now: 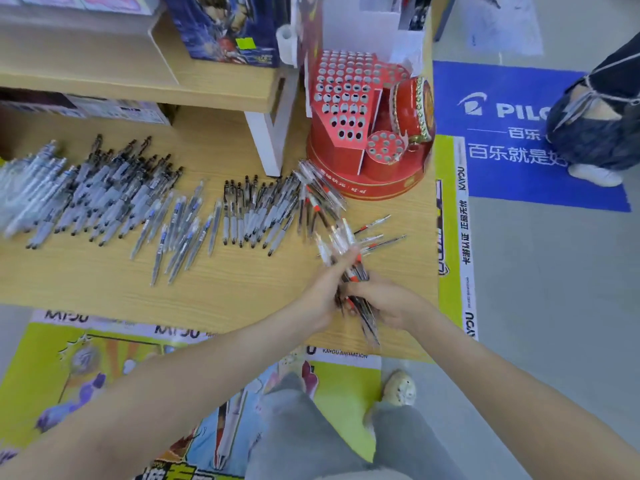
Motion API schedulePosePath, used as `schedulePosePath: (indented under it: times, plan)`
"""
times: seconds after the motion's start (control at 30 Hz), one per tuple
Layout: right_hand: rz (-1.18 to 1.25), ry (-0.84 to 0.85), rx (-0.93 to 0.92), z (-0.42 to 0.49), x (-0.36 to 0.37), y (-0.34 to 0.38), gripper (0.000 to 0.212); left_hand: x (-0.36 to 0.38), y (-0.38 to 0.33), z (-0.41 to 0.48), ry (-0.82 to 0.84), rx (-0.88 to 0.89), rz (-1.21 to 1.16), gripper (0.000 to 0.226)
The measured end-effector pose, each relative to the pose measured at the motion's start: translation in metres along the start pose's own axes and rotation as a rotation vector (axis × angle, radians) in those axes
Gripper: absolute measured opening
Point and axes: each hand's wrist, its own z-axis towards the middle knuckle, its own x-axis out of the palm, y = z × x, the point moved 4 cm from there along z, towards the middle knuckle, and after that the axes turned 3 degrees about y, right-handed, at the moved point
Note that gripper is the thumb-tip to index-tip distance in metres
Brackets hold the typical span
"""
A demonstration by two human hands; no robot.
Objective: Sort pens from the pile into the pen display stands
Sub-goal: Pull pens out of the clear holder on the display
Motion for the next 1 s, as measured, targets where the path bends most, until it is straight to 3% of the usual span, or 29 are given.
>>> schedulePosePath:
  times: [0.1,0.13,0.27,0.43,0.47,0.53,0.57,0.6,0.7,0.8,0.9,1.0]
  plan:
    - [-0.308,0.058,-0.145,-0.023,-0.026,0.016,0.018,0.043,0.003,0.0,-0.134,0.095,-0.031,0.082]
    - [-0.399,0.071,-0.196,-0.028,-0.034,0.024,0.024,0.053,0.001,0.002,-0.211,0.15,-0.056,0.078]
    - [-0.625,0.07,-0.332,-0.04,-0.055,0.06,0.038,0.086,-0.024,-0.008,-0.43,0.307,-0.228,0.026]
    - [-0.782,0.101,-0.554,-0.047,-0.061,0.116,0.048,0.101,-0.065,-0.021,-0.431,0.409,-0.446,0.017]
    - [-0.806,0.108,-0.588,-0.045,-0.062,0.126,0.051,0.101,-0.075,-0.021,-0.414,0.444,-0.489,0.031]
    - [-0.83,0.136,-0.655,-0.039,-0.062,0.146,0.051,0.1,-0.095,-0.021,-0.407,0.513,-0.543,0.094]
    - [-0.835,0.15,-0.687,-0.035,-0.062,0.157,0.051,0.099,-0.104,-0.018,-0.42,0.548,-0.58,0.106]
    - [-0.842,0.164,-0.719,-0.03,-0.062,0.167,0.051,0.098,-0.114,-0.016,-0.445,0.596,-0.593,0.105]
    - [-0.92,0.207,-0.795,-0.015,-0.069,0.195,0.048,0.099,-0.137,-0.006,-0.454,0.658,-0.658,0.074]
    - [-1.018,0.241,-0.786,-0.002,-0.081,0.217,0.047,0.103,-0.154,0.016,-0.458,0.665,-0.741,0.069]
    - [-0.969,0.336,-0.737,0.004,-0.101,0.239,0.054,0.112,-0.176,0.032,-0.407,0.645,-0.724,0.02]
    - [-0.942,0.44,-0.693,0.007,-0.126,0.262,0.044,0.126,-0.195,0.04,-0.433,0.649,-0.747,0.029]
